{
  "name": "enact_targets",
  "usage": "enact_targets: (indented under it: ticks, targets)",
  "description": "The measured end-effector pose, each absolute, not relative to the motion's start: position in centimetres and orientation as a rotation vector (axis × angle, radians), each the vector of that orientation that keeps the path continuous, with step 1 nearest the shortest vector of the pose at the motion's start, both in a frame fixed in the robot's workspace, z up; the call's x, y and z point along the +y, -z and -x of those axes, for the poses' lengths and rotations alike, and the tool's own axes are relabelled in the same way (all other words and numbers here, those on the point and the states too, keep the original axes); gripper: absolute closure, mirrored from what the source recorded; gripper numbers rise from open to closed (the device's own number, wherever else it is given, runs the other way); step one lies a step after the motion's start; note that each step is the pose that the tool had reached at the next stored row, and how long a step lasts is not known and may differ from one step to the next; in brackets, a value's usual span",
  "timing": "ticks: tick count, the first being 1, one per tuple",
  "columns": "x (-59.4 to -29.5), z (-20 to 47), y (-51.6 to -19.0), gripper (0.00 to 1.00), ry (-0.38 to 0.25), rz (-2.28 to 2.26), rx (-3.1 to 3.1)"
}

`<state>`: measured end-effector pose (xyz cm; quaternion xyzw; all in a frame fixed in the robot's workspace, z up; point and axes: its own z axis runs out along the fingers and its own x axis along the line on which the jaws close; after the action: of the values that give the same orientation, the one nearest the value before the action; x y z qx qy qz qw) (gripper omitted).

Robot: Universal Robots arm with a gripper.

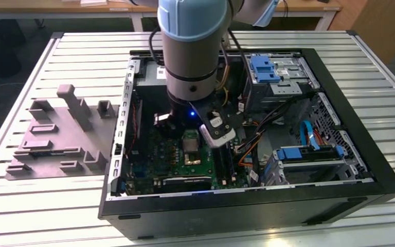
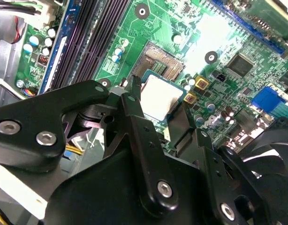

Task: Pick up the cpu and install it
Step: 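Place the cpu into insertion slot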

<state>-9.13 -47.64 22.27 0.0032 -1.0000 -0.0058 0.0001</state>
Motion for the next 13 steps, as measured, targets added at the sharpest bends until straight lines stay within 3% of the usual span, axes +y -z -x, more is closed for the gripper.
enact_targets:
  ticks: [13]
  targets:
    - [-48.1,9.1,-20.7,0.53,0.018,-0.003,-3.141]
